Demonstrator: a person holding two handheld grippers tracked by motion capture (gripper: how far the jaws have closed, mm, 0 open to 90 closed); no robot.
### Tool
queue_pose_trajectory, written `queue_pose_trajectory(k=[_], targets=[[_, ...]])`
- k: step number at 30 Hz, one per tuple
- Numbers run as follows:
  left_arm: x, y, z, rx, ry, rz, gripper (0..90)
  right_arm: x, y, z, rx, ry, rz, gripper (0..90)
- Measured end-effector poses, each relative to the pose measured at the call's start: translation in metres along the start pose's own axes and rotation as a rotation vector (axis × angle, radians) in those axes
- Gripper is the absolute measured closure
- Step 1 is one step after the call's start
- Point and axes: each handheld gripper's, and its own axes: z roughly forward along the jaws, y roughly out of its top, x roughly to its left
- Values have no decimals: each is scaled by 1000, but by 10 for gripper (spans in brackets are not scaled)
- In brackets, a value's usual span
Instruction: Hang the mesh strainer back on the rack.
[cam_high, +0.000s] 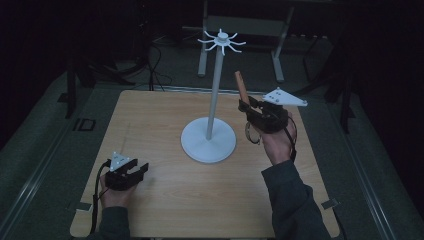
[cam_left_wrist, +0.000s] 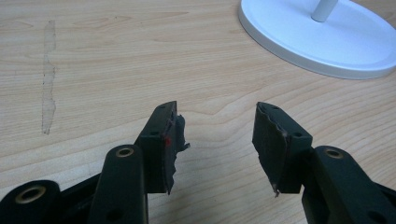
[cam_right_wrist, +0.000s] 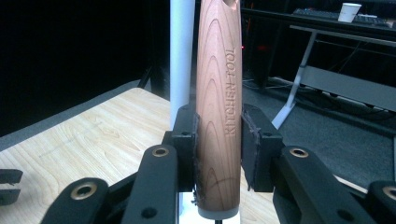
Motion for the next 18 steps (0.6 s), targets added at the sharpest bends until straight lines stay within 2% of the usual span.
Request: queue_pose_trajectory(k=[18], targets=[[0, 0, 0, -1, 0, -1, 507, 0, 8, -3, -31, -4, 6, 694]])
